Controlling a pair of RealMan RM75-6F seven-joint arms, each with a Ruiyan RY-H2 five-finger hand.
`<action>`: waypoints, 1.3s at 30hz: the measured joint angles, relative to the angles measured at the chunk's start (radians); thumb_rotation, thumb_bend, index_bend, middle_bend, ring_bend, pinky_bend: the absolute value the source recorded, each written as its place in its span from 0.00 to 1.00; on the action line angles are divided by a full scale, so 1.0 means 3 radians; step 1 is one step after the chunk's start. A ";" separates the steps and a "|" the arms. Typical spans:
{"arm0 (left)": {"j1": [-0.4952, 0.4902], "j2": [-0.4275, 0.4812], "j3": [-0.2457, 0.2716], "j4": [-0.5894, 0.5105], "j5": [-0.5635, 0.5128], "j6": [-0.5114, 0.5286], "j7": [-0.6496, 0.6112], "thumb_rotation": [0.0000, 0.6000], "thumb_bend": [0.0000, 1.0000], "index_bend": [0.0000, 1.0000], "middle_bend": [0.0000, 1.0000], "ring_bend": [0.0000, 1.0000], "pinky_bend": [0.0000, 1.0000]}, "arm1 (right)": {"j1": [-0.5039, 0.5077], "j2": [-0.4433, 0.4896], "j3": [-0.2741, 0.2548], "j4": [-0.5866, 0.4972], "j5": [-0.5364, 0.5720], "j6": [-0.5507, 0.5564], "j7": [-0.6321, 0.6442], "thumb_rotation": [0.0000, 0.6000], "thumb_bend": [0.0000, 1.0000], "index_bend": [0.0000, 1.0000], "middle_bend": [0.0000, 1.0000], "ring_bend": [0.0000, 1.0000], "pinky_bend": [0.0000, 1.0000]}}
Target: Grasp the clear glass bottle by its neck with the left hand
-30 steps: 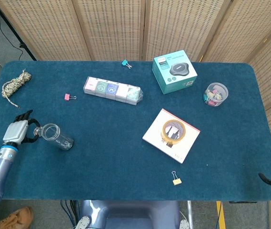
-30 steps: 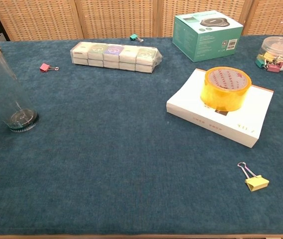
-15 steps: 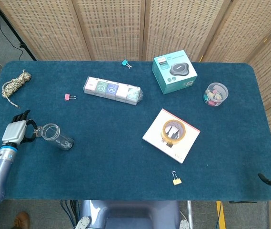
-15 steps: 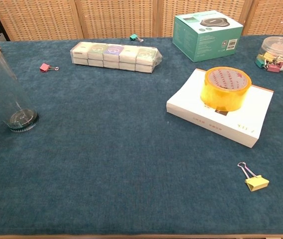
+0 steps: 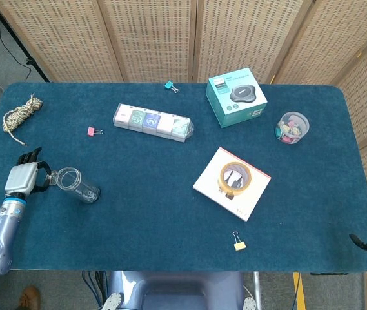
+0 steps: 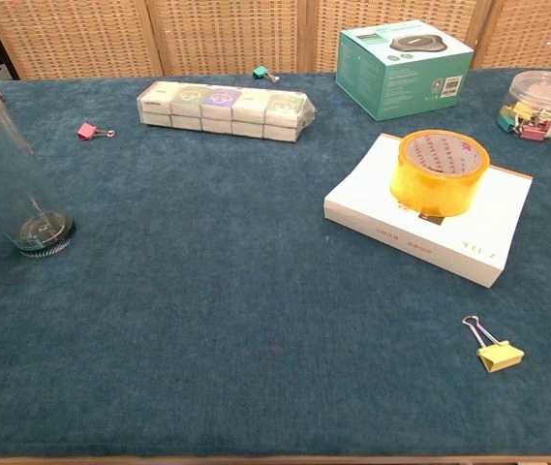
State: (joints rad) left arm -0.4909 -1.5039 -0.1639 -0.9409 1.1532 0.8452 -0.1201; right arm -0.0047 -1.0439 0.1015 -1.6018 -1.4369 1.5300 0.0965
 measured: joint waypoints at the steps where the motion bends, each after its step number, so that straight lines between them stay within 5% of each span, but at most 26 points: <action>1: 0.0002 -0.0008 0.0002 0.0011 0.0000 0.0002 0.0002 1.00 0.40 0.53 0.00 0.00 0.00 | 0.0000 0.0001 -0.0001 -0.0001 -0.0002 0.0000 0.0002 1.00 0.00 0.00 0.00 0.00 0.00; 28: -0.0019 -0.0129 -0.0039 0.0130 0.0002 0.0033 0.0089 1.00 0.47 0.60 0.00 0.00 0.00 | -0.0001 0.0007 -0.0006 -0.0005 0.0012 -0.0012 -0.0009 1.00 0.00 0.00 0.00 0.00 0.00; 39: 0.0047 0.0140 -0.0095 -0.0166 0.0023 0.0181 0.0019 1.00 0.53 0.61 0.00 0.00 0.00 | 0.0006 0.0005 -0.0025 -0.0009 -0.0014 -0.0031 -0.0016 1.00 0.00 0.00 0.00 0.00 0.00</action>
State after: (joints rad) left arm -0.4768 -1.4620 -0.1923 -0.9908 1.1602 0.8995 -0.1143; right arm -0.0029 -1.0424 0.0940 -1.6045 -1.4410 1.5208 0.0916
